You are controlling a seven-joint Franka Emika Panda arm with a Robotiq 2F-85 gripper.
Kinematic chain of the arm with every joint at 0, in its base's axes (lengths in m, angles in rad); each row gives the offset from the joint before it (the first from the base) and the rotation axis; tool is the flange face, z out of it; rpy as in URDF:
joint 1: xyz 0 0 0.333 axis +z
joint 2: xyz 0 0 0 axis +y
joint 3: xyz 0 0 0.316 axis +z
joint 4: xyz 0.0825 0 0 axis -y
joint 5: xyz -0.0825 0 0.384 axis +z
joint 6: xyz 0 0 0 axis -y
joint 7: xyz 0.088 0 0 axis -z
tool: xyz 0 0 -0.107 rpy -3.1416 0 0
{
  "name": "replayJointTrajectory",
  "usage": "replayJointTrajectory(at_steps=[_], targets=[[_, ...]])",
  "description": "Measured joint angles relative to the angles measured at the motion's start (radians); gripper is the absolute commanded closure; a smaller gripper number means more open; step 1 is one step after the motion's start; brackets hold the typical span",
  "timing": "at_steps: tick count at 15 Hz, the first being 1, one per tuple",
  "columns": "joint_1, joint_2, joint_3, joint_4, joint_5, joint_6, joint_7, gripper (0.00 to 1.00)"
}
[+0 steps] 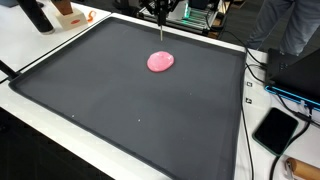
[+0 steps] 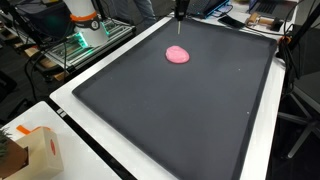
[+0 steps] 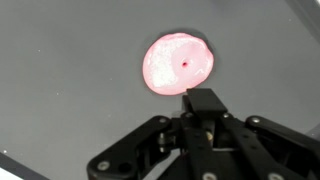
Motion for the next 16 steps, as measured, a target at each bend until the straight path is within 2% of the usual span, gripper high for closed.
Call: replayJointTrajectory(at_steps=[2, 5, 10, 13, 16], targets=[[-0.013, 0.012, -0.032, 0.015, 0.064, -0.001, -0.044, 0.97], [-0.054, 0.05, -0.088, 0.048, 0.237, -0.027, -0.2, 0.97], [-0.152, 0.155, -0.143, 0.112, 0.507, -0.164, -0.481, 0.97], [-0.208, 0.225, -0.15, 0.15, 0.607, -0.262, -0.593, 0.97], [-0.244, 0.289, -0.151, 0.181, 0.667, -0.321, -0.652, 0.97]])
